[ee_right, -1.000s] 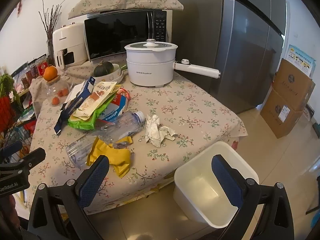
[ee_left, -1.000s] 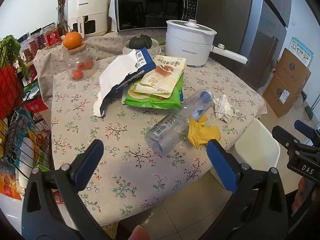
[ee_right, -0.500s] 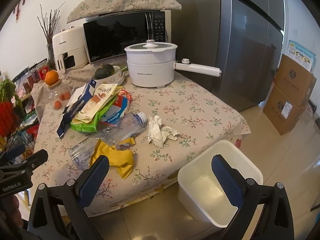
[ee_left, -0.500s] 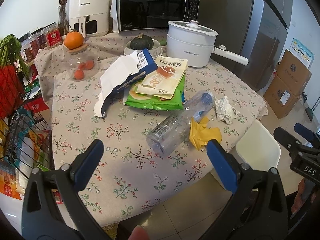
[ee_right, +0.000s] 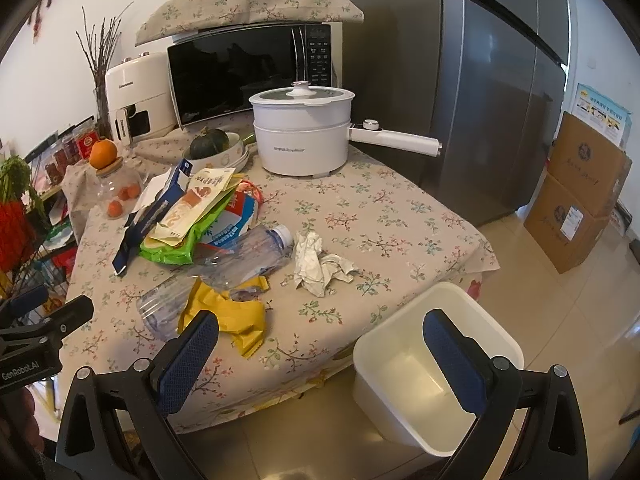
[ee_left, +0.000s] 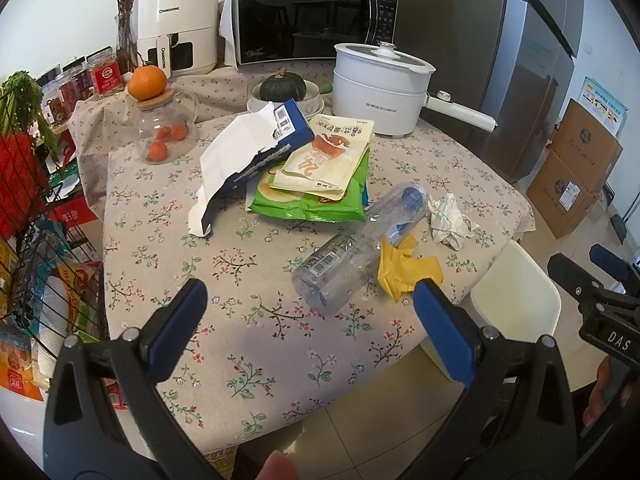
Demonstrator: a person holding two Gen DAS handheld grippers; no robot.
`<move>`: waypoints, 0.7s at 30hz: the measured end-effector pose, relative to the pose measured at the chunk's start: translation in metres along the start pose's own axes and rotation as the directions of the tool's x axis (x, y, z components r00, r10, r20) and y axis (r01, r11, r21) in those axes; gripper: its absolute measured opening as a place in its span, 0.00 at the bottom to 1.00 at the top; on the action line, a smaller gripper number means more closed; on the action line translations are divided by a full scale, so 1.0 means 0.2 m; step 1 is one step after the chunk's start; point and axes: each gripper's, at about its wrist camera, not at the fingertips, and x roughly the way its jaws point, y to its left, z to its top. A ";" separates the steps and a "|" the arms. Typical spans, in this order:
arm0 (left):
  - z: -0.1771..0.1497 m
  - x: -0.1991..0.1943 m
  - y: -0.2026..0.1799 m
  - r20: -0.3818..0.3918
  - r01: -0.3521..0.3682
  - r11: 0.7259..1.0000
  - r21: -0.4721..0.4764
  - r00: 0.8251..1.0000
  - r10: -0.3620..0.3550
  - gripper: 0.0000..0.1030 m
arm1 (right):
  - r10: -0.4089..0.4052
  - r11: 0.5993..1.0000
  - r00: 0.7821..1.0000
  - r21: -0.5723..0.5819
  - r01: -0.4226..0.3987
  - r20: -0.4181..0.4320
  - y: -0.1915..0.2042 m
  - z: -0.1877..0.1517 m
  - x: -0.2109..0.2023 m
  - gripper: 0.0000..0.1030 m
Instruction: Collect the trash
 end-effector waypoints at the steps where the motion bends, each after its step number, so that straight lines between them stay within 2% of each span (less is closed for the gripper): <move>1: 0.00 0.00 0.00 0.001 0.001 1.000 0.001 1.000 -0.001 0.99 | 0.001 1.000 1.000 0.000 -0.001 0.000 0.00 0.00 0.00 1.00; 21: 0.00 -0.01 -0.05 0.007 0.022 0.999 0.025 1.000 -0.022 0.99 | -0.021 1.000 1.000 -0.007 0.021 0.010 -0.03 0.01 -0.02 1.00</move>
